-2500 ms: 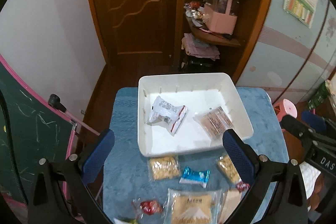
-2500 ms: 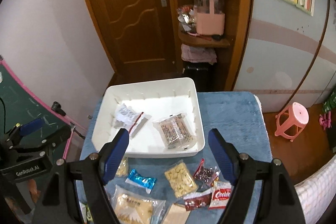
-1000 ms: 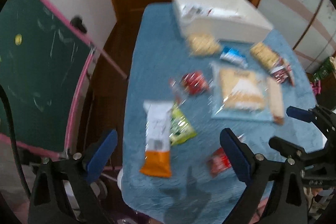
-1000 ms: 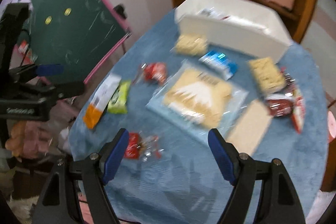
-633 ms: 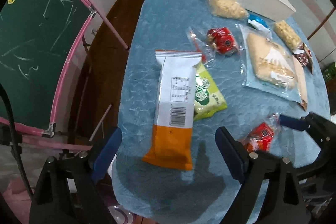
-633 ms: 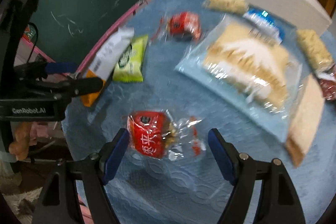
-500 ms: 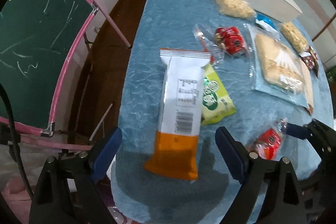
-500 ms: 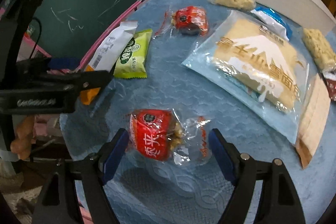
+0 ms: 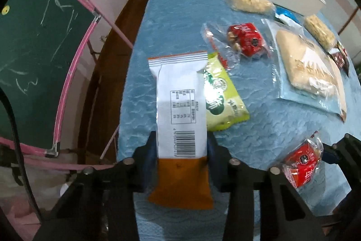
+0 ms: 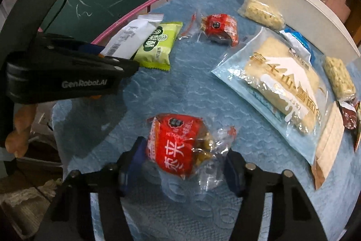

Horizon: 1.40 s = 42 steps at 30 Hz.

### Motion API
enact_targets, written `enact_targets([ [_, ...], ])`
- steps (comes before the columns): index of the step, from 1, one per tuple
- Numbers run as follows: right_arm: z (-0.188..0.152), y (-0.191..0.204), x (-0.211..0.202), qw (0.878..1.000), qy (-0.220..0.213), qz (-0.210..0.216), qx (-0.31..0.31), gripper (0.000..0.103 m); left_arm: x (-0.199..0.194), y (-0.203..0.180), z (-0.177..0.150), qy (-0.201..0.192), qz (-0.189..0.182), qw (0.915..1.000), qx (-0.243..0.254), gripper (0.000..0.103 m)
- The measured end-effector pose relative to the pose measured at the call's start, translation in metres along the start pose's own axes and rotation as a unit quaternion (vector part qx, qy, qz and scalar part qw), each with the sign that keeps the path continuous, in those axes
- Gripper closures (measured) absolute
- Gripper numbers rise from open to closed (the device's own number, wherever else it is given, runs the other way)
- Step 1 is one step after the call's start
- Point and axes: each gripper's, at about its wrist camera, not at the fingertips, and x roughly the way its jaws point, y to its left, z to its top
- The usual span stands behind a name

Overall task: Organize snacks
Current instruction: 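Grasp the red date snack with the right gripper while the left grasps the white-orange bar, then lift both snacks over the white bin and release them inside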

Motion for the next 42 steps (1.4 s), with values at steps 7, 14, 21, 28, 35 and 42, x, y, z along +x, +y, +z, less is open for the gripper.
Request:
enact_targets([
  [7,-0.01,-0.013,-0.016,1.0,-0.008,-0.001,0.011,0.051,-0.006,-0.005,-0.004,-0.004,0.008,0.9999,-0.008,0.068],
  [14,-0.018,-0.031,-0.04,0.999,-0.038,-0.014,0.029,0.051,-0.032,-0.021,-0.02,-0.015,0.006,0.9998,-0.009,0.068],
  [21,-0.028,-0.058,-0.073,0.994,-0.084,-0.015,0.068,0.051,-0.072,-0.053,-0.03,-0.04,0.002,0.9992,0.007,0.068],
  [28,-0.037,-0.084,-0.102,0.986,-0.123,-0.029,0.105,0.051,-0.101,-0.093,-0.023,-0.064,-0.02,0.9969,0.041,0.068],
  [35,-0.039,-0.112,-0.111,0.98,-0.134,-0.045,0.14,0.051,-0.114,-0.128,0.001,-0.082,-0.053,0.9928,0.069,0.068],
  [42,-0.034,-0.142,-0.133,0.97,-0.163,-0.05,0.174,0.051,-0.134,-0.147,0.031,-0.116,-0.074,0.9869,0.084,0.068],
])
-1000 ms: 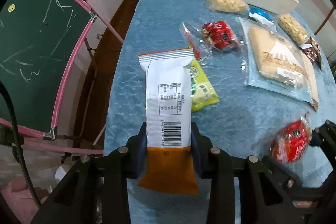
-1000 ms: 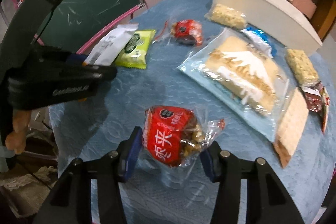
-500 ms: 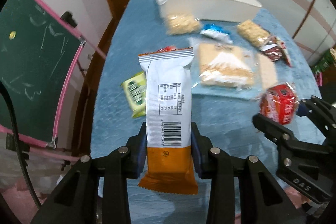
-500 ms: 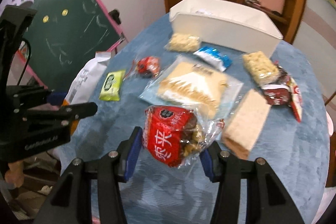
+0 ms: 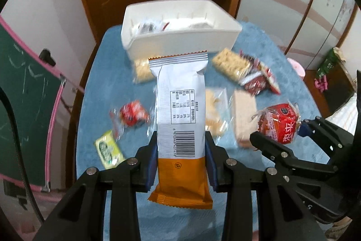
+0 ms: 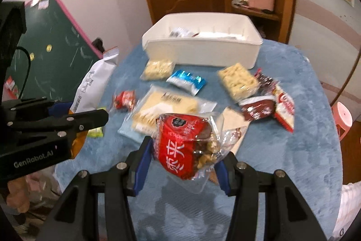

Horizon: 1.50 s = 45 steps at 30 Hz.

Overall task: Organize snacks
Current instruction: 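Lift both snacks over the white bin and release them inside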

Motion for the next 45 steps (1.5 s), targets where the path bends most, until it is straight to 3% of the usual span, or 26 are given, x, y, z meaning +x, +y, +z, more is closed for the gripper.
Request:
enact_targets([
  [8,0.019,-0.026,-0.022,0.998,-0.048,0.002,0.036,0.051,-0.011,-0.006,0.032,-0.037,-0.013,0.9992,0.01,0.068],
  [19,0.043,-0.033,-0.023,0.998,-0.054,0.002,0.035,0.051,-0.007,-0.009,0.068,-0.048,-0.019,0.9985,0.017,0.068],
  [28,0.133,-0.061,-0.057,0.994,-0.099,-0.032,0.016,0.051,-0.019,-0.01,0.147,-0.085,-0.007,0.9959,0.029,0.068],
  [33,0.192,-0.086,-0.064,0.991,-0.116,-0.051,0.028,0.051,-0.024,-0.015,0.201,-0.118,0.022,0.992,0.039,0.067],
  [41,0.27,-0.127,-0.019,0.992,-0.098,-0.016,0.079,0.051,0.019,0.003,0.283,-0.098,0.025,0.9948,-0.011,0.067],
  [45,0.291,-0.125,0.025,0.994,-0.079,-0.02,0.079,0.051,0.052,0.016,0.3,-0.078,0.034,0.9961,-0.023,0.067],
])
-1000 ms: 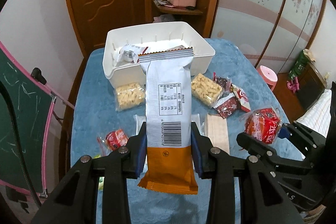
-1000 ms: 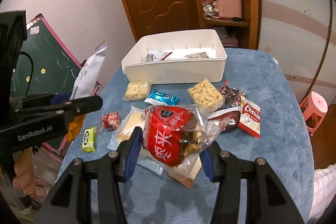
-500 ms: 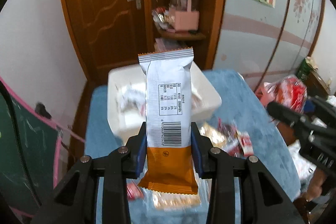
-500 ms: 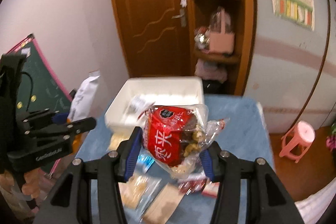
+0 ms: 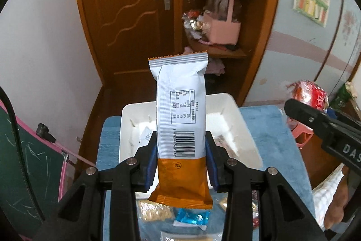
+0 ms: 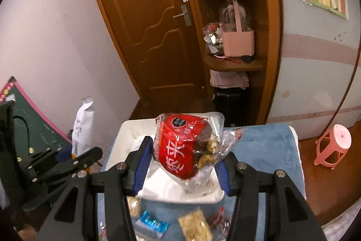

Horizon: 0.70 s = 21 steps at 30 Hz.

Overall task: Organize snacks
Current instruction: 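Lift both snacks over the white bin and release them inside, then withdraw both tools from the bin toward the remaining snacks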

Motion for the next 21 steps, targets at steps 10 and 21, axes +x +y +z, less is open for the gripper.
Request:
enact_targets([
  [10,0.0,0.009,0.109,0.997,0.069,-0.035,0.003,0.045,0.087,0.034,-0.002,0.067,0.018,0.9966,-0.045,0.06],
  [21,0.0,0.008,0.117,0.996,0.081,-0.019,0.013,0.025,0.111,0.05,-0.009,0.089,0.008,0.9941,-0.061,0.008],
])
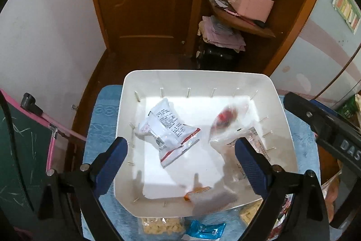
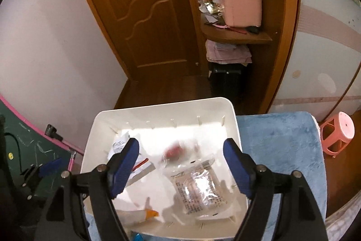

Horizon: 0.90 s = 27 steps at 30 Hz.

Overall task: Organize snacks
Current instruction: 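Withdraw both tools from the bin toward the remaining snacks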

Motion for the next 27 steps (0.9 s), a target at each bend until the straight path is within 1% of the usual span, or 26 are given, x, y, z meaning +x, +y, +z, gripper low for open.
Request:
enact_targets([
  [5,-0.002,0.005,-0.017,1.0,-0.008,-0.001,-0.017,0.025,-0.021,0.004,-0.004,-0.01,0.001,0.9999,-0.003,0.008],
  [11,-0.016,0.01,-0.055,1.0,-0.018,0.007,-0.022,0.025,-0.067,-0.002,-0.02,-0.03,0.004,0.9994,0.015,0.008],
  [14,-0.028,0.014,-0.083,0.999,-0.028,0.01,-0.027,0.025,-0.093,-0.005,-0.03,-0.044,0.002,0.9988,0.024,0.008],
  [21,-0.056,0.025,-0.138,0.998,-0.045,0.007,-0.046,0.025,-0.152,-0.016,-0.066,-0.068,-0.007,0.9961,0.055,0.008],
  [27,-0.081,0.034,-0.179,0.996,-0.06,0.002,-0.062,0.025,-0.193,-0.026,-0.101,-0.085,-0.012,0.9924,0.088,0.007],
])
